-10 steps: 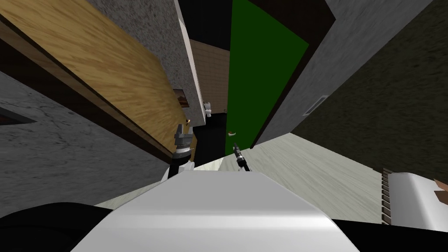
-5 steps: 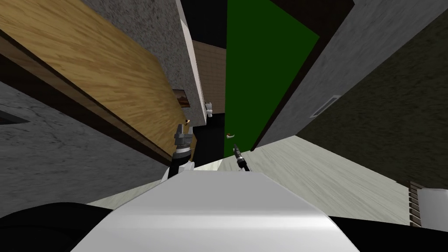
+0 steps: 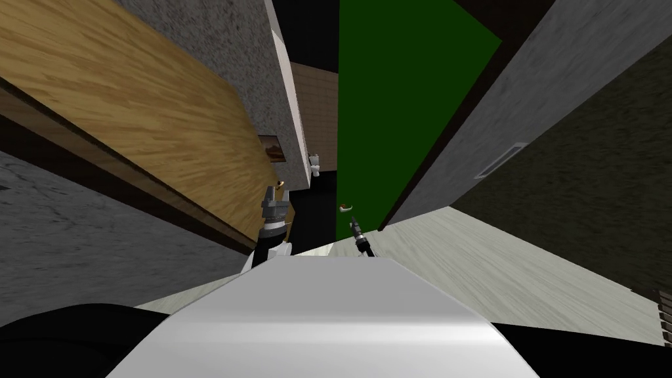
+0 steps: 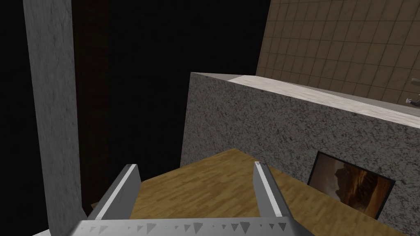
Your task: Push the door open
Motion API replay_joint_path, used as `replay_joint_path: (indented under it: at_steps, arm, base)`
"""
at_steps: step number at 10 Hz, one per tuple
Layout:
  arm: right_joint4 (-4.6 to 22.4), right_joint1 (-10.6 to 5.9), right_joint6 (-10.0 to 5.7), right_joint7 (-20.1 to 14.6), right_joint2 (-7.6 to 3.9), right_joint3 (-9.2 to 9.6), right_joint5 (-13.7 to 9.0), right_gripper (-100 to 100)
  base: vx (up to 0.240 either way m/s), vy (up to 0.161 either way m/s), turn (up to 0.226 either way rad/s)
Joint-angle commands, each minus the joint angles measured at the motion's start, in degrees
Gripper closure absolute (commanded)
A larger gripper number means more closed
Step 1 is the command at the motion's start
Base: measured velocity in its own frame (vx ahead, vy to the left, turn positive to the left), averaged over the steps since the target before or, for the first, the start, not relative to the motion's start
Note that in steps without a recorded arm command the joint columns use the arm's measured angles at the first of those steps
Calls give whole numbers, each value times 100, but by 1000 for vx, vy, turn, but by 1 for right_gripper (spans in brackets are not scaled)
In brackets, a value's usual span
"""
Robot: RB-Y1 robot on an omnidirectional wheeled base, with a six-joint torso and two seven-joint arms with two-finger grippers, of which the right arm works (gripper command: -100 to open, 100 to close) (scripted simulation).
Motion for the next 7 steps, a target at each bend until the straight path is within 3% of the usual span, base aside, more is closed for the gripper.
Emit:
replay_joint_path:
  at_steps: [1,7]
  arm:
    - [38,-7,-23,12,21,-23,-3,-100]
    - [188,-30,-107,51,96,-110,-16,-100]
  base:
    - [231,57,29]
    - [187,31,30]
